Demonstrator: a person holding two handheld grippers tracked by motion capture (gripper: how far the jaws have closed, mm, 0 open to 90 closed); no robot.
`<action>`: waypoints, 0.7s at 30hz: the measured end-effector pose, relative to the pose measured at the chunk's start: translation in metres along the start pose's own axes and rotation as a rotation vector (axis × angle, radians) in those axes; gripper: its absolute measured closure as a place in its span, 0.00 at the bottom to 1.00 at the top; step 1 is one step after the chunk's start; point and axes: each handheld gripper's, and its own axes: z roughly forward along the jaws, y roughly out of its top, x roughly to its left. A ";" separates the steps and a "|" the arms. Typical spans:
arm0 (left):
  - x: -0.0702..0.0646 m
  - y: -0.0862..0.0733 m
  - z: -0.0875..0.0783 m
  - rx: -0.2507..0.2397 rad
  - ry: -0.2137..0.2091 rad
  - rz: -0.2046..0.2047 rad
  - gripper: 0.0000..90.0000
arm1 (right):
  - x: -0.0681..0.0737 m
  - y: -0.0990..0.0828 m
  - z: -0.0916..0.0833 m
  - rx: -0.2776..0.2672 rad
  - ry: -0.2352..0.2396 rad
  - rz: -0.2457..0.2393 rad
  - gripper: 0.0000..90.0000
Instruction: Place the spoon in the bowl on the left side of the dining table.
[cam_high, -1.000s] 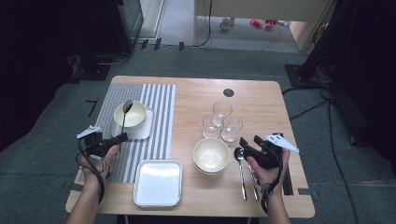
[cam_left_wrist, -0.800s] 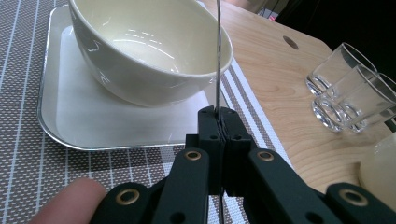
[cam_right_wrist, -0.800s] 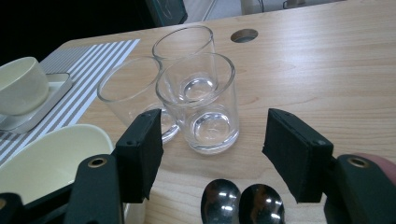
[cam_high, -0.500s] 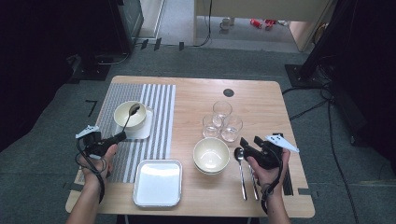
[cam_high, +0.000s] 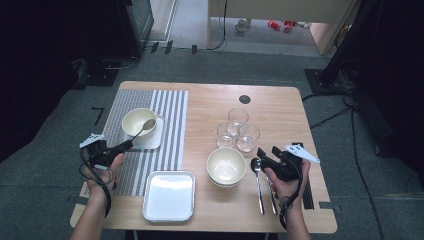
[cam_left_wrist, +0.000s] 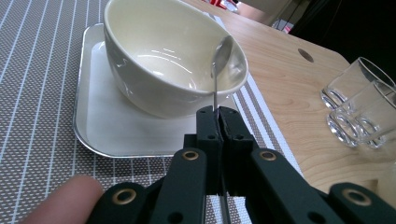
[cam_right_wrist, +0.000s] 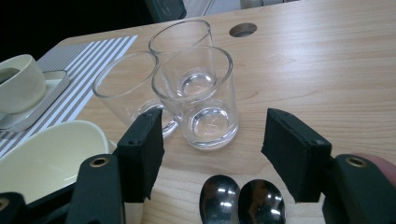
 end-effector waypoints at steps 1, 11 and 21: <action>0.000 0.000 0.000 -0.002 0.005 0.003 0.99 | 0.000 0.000 0.000 -0.001 0.000 0.000 0.42; 0.001 0.004 -0.002 -0.059 0.036 -0.010 0.98 | 0.000 -0.001 0.001 0.002 -0.004 0.003 0.43; 0.004 0.005 -0.006 -0.090 0.096 -0.015 0.81 | -0.001 -0.002 0.001 0.004 -0.008 0.003 0.43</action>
